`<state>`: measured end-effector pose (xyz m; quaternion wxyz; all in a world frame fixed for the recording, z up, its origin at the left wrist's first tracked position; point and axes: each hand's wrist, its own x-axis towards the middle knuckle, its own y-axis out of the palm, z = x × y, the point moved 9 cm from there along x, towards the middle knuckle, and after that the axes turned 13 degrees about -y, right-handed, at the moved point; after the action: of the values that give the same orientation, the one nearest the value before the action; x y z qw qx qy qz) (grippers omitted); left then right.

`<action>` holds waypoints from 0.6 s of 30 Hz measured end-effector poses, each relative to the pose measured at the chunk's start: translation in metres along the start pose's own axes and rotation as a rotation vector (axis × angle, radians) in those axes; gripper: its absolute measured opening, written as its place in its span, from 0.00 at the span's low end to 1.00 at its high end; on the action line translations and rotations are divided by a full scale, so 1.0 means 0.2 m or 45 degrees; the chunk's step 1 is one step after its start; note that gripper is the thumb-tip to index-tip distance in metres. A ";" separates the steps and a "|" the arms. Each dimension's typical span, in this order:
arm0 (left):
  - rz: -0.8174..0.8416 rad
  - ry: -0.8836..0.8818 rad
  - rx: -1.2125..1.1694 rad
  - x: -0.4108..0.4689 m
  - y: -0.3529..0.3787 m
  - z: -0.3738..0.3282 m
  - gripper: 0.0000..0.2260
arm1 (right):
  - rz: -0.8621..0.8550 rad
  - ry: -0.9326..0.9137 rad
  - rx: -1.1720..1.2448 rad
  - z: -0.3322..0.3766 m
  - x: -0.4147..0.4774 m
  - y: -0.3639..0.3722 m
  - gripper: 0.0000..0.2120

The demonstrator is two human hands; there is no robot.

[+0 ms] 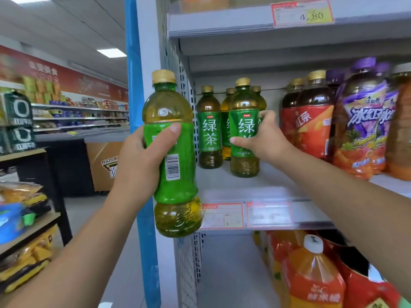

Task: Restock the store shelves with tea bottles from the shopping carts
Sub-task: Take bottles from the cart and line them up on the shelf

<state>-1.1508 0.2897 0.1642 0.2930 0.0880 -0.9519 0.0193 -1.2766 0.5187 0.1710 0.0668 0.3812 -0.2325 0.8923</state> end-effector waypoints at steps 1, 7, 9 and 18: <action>0.002 -0.002 -0.002 0.00 0.00 0.00 0.13 | 0.061 0.029 -0.004 -0.02 0.01 0.01 0.36; -0.008 -0.030 -0.033 0.03 -0.02 0.05 0.17 | 0.280 0.200 0.196 -0.18 0.07 0.05 0.34; 0.001 -0.029 -0.030 0.04 -0.02 0.06 0.18 | 0.313 0.194 0.156 -0.19 0.11 0.08 0.29; 0.047 -0.050 -0.025 0.03 0.00 0.05 0.15 | 0.354 0.206 -0.006 -0.24 0.18 0.19 0.18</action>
<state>-1.1621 0.2872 0.1595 0.2748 0.0677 -0.9590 0.0136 -1.3445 0.5060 0.1538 -0.0378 0.2722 -0.2790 0.9201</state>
